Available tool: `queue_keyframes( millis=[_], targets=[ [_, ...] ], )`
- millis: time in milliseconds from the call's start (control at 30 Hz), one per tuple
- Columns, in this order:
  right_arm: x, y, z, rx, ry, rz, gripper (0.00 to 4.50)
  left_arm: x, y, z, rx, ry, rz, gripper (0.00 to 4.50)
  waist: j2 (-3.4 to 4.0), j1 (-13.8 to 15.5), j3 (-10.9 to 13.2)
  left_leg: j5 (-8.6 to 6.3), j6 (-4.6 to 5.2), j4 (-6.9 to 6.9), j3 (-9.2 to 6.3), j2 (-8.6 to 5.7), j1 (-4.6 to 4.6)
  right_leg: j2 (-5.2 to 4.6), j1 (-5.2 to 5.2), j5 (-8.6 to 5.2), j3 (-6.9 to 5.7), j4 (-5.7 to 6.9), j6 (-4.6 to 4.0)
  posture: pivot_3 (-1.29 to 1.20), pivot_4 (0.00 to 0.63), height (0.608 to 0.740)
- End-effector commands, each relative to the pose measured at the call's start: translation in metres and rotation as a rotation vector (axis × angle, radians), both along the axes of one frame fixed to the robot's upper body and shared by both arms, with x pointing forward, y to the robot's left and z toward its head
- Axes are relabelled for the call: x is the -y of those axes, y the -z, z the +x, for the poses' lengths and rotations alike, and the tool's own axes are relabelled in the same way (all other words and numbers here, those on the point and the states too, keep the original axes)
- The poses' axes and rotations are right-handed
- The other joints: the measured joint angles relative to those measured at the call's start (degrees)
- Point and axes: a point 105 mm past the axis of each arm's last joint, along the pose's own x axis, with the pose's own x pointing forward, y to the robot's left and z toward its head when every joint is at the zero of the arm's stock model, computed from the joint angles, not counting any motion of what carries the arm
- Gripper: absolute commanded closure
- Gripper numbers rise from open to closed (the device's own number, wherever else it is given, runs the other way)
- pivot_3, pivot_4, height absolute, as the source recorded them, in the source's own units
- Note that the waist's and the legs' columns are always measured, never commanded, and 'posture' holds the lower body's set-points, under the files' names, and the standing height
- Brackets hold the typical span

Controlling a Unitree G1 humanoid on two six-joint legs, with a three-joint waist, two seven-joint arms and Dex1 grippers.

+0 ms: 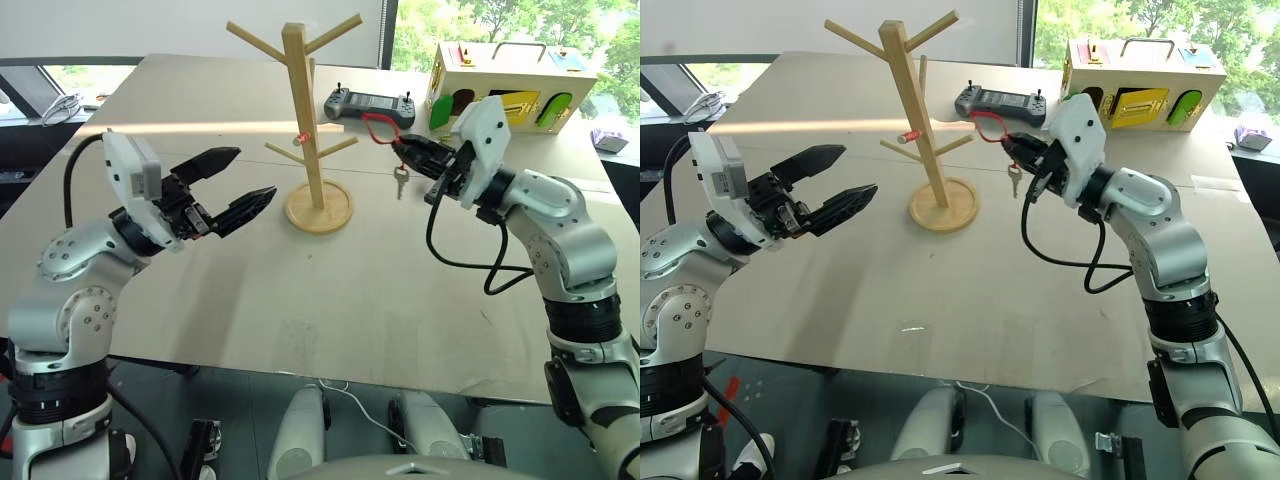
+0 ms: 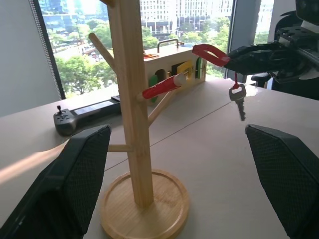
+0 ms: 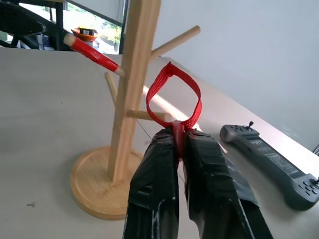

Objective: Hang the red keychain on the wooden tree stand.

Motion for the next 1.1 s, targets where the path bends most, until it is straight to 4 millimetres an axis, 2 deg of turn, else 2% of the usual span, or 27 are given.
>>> queue_keyframes(
  millis=[33,267,400,600,733,1100],
  targets=[
    [-0.022,-0.014,-0.019,0.124,-0.056,-0.065,4.43,-0.007,-0.014,-0.004,0.039,-0.009,-0.035,0.00,0.00,-0.05,0.00,0.00,0.00,0.00,0.00,0.00,0.00,0.00,0.00,0.00,0.00,0.01,0.00,0.00,0.150,0.740],
    [-0.050,-0.008,-0.023,0.175,-0.081,-0.115,4.43,-0.010,-0.017,-0.008,0.045,-0.014,-0.034,0.00,0.00,-0.15,0.00,0.00,0.00,0.00,0.01,0.01,0.01,0.01,-0.02,0.00,0.01,0.03,0.00,0.00,0.150,0.740],
    [-0.065,-0.018,-0.025,0.220,-0.104,-0.089,4.43,-0.009,-0.019,-0.011,0.048,-0.010,-0.029,0.00,0.00,-0.20,0.00,0.00,0.00,0.00,0.01,0.01,0.01,0.01,-0.06,0.00,0.02,0.07,0.00,0.00,0.150,0.740],
    [-0.074,-0.033,-0.038,0.330,-0.176,-0.022,4.43,-0.009,-0.020,-0.011,0.053,-0.028,-0.035,0.00,-0.01,-0.11,0.00,0.00,0.00,0.00,0.01,0.01,-0.02,-0.01,-0.07,0.00,0.01,0.06,0.00,0.00,0.150,0.740],
    [-0.077,-0.013,-0.027,0.302,-0.143,-0.114,4.43,-0.009,-0.019,-0.010,0.055,-0.033,-0.039,0.00,-0.01,-0.14,0.00,0.00,0.00,0.00,0.02,0.01,0.00,0.00,-0.07,0.00,0.01,0.07,0.00,0.00,0.150,0.740],
    [-0.082,0.002,0.003,0.275,-0.047,-0.141,4.43,-0.006,-0.021,-0.010,0.067,-0.034,-0.044,0.00,-0.01,-0.17,0.00,0.01,-0.01,0.00,0.05,0.02,-0.05,0.01,-0.20,0.00,0.04,0.14,-0.01,0.00,0.150,0.740]
  ],
)
